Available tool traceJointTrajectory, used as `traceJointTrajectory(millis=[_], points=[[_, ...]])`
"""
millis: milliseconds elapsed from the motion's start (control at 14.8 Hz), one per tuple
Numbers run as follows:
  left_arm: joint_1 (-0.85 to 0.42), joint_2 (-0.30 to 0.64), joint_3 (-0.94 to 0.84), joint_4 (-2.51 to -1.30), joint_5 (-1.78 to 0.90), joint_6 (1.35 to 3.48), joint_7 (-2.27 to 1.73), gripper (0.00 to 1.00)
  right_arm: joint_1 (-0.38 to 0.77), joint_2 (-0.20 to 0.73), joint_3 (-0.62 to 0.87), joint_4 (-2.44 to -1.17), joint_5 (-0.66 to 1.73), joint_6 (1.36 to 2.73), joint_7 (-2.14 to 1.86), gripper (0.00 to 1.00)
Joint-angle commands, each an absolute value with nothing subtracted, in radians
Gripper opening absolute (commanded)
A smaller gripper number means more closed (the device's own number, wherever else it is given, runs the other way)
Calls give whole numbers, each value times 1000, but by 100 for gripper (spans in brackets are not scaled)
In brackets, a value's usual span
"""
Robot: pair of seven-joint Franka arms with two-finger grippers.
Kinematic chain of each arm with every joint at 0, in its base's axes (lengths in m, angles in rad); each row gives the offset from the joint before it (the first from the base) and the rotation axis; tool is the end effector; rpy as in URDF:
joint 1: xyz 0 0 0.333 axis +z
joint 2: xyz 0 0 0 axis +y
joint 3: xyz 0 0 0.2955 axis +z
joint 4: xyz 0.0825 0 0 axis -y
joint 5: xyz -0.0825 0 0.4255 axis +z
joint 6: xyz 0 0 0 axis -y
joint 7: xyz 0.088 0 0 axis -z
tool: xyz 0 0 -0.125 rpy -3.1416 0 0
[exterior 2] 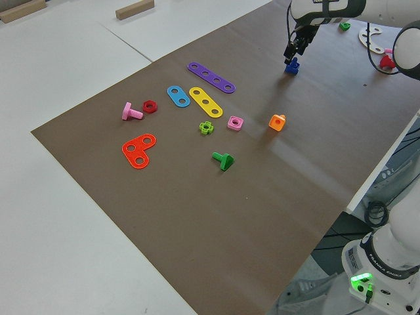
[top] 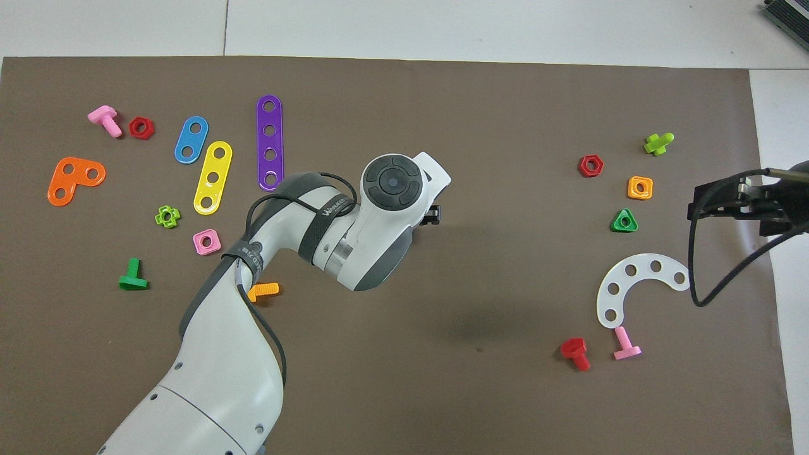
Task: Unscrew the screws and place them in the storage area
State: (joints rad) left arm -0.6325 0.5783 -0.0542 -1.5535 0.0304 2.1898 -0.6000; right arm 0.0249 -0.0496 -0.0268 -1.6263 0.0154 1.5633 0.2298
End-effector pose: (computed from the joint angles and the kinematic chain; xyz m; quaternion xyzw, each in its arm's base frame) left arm 0.5681 -0.4583 0.2596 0.9985 -0.0469 0.0223 0.0193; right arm 0.5801 0.0005 0.5861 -0.9932 0.1156 0.0076 0.0075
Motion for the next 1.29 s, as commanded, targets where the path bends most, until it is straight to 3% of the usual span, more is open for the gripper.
traceJointTrajectory(millis=[0, 339, 1219], points=[[-650, 583, -38, -1557, 58, 2207, -609, 89, 20, -57, -21, -1631, 29, 1555, 227, 100], [-653, 583, -38, -1563, 58, 2206, -609, 84, 20, -57, -21, -1631, 28, 1555, 227, 100], [-653, 581, -38, -1574, 58, 2195, -607, 59, 20, -57, -21, -1631, 28, 1555, 227, 100]])
